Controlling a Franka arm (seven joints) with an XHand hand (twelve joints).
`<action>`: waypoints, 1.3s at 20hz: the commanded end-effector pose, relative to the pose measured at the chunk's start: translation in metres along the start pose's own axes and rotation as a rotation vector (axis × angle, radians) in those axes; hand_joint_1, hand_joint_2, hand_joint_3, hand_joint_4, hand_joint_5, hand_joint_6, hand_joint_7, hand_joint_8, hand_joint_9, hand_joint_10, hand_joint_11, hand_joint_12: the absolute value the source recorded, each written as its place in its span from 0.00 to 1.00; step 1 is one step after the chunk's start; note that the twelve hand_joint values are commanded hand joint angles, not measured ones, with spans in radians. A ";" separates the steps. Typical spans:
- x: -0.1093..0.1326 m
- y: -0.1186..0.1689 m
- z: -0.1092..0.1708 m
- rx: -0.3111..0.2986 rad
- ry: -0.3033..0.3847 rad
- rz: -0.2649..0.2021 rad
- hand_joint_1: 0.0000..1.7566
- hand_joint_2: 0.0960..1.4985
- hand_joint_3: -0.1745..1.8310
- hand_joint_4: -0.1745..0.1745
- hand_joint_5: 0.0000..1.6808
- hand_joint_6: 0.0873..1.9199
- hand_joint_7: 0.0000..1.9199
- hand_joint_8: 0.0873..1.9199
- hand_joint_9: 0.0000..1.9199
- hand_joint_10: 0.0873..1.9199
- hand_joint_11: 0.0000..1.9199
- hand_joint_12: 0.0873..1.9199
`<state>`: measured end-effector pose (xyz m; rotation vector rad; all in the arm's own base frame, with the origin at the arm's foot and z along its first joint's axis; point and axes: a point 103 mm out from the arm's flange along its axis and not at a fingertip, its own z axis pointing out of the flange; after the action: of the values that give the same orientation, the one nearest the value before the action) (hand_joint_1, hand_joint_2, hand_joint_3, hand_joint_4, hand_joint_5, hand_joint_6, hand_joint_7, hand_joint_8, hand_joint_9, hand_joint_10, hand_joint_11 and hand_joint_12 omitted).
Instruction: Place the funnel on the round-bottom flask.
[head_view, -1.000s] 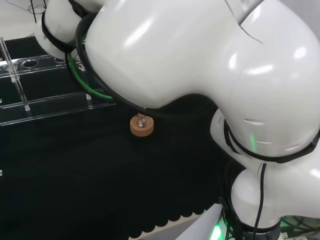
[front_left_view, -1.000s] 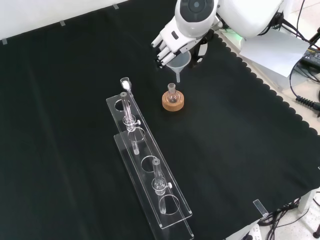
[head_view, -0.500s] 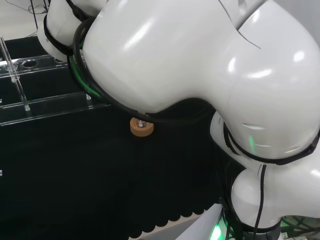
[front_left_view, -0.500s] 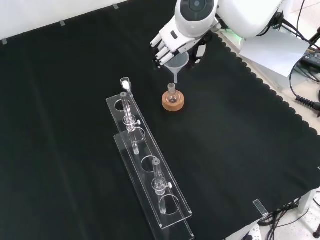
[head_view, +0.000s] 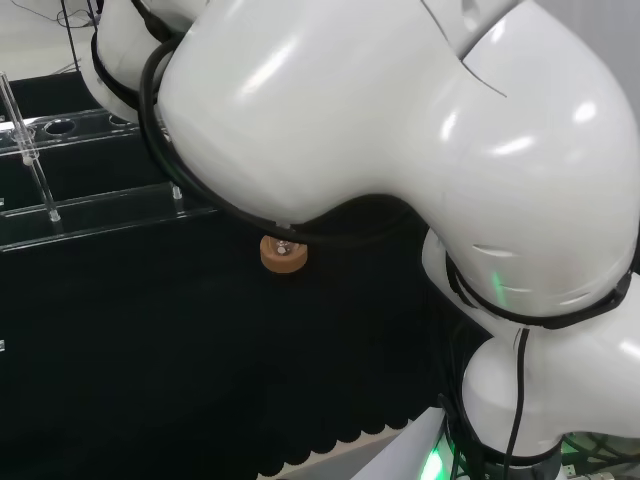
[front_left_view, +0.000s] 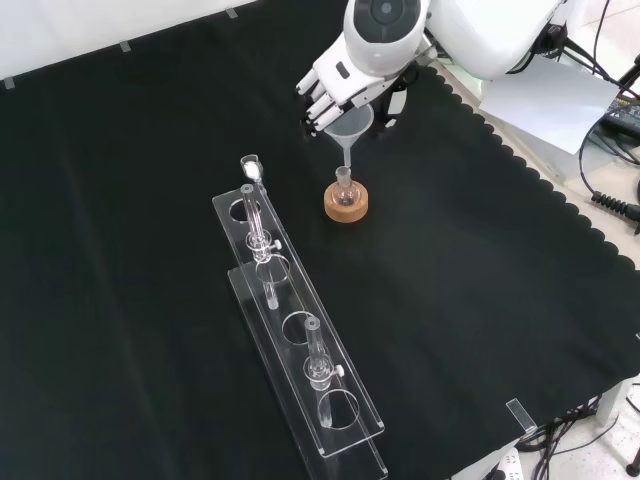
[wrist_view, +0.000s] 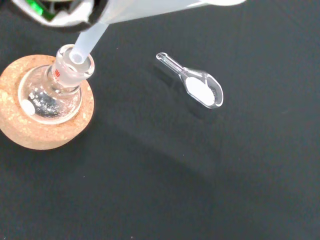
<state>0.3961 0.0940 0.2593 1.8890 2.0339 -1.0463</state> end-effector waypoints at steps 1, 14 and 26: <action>0.000 0.003 0.002 -0.005 0.004 -0.001 0.54 0.42 0.47 0.39 0.40 0.43 0.37 0.36 0.53 0.26 0.34 0.61; -0.006 0.016 0.022 -0.009 0.029 -0.006 0.54 0.42 0.47 0.38 0.40 0.43 0.36 0.36 0.53 0.26 0.34 0.61; -0.003 0.016 0.021 0.001 0.036 -0.010 0.53 0.43 0.48 0.38 0.40 0.43 0.36 0.37 0.53 0.27 0.34 0.61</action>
<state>0.4051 0.0789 0.2411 1.9125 2.0609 -1.0140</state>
